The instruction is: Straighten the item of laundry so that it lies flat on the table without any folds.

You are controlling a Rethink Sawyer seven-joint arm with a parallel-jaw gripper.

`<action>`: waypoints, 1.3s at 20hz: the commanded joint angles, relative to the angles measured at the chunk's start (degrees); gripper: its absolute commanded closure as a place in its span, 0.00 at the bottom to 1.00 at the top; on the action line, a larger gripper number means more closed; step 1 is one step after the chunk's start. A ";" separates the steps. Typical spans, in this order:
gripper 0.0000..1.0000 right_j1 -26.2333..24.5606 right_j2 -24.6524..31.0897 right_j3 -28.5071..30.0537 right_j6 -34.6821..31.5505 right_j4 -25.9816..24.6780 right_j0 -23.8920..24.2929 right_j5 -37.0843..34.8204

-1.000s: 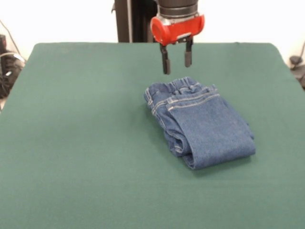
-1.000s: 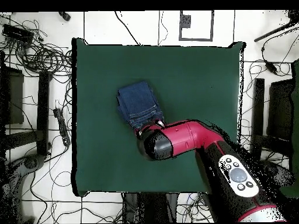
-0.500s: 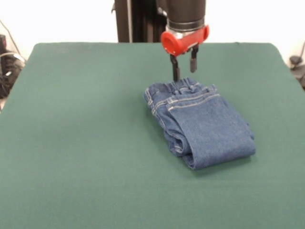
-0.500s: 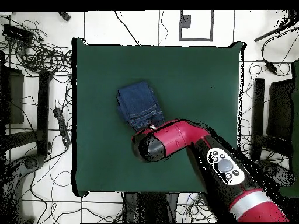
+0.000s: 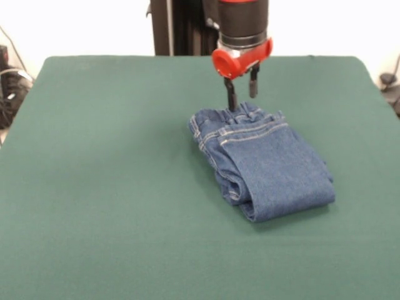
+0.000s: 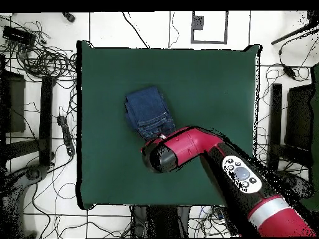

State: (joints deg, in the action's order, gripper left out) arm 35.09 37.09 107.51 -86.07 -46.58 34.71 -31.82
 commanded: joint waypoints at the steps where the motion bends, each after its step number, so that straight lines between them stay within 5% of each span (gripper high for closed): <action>1: 0.00 -0.60 7.83 0.52 24.96 -2.63 3.28 -7.85; 11: 0.00 -1.46 8.82 -0.41 26.98 -5.13 6.36 -8.25; 26: 0.00 -1.79 5.28 -3.22 17.53 -8.13 -1.36 -4.58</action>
State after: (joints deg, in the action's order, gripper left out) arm 35.08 40.84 107.15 -75.32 -52.61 36.62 -34.75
